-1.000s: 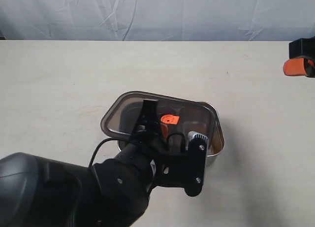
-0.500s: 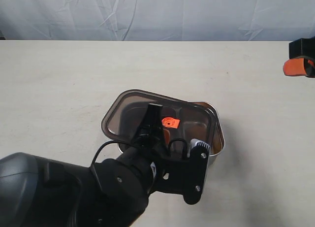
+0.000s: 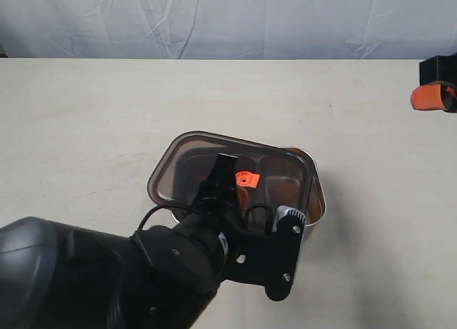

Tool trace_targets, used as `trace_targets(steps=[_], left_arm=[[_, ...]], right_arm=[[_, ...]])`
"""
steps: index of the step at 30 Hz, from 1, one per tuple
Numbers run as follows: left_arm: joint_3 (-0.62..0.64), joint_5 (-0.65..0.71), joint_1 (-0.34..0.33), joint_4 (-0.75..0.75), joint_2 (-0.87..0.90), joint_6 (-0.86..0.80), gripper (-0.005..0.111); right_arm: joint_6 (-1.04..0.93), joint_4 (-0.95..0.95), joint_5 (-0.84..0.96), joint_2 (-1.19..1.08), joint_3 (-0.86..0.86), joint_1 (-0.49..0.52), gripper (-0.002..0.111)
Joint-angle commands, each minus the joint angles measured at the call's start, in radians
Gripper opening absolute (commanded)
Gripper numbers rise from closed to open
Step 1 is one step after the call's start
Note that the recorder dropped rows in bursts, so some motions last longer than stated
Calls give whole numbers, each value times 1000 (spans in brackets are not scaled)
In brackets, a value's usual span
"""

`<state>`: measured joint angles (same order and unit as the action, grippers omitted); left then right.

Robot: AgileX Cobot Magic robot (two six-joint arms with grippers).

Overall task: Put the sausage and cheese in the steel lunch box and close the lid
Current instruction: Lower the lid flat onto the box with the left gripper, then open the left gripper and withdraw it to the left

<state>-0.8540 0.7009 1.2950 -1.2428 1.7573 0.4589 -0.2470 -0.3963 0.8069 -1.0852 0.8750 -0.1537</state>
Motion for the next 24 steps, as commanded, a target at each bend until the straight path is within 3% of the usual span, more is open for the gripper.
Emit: trace_targets(steps=[1, 10, 15, 17, 19, 22, 24], left_arm=[[-3, 3, 5, 19, 1, -6, 56], [-3, 133, 5, 34, -16, -13, 56], [-3, 112, 5, 179, -118, -23, 56], [-3, 178, 4, 196, -141, -23, 55], [-3, 277, -14, 195, -147, 32, 42], [-3, 273, -103, 235, -147, 60, 0], [-3, 220, -183, 239, -152, 132, 0]], right_arm=[[-4, 8, 1, 9, -1, 2, 42], [-4, 8, 4, 9, -1, 2, 42], [-4, 8, 5, 9, -1, 2, 42], [-4, 8, 8, 9, -1, 2, 42], [-4, 8, 9, 9, -1, 2, 42], [-4, 8, 9, 9, -1, 2, 42], [-4, 8, 9, 9, -1, 2, 42]])
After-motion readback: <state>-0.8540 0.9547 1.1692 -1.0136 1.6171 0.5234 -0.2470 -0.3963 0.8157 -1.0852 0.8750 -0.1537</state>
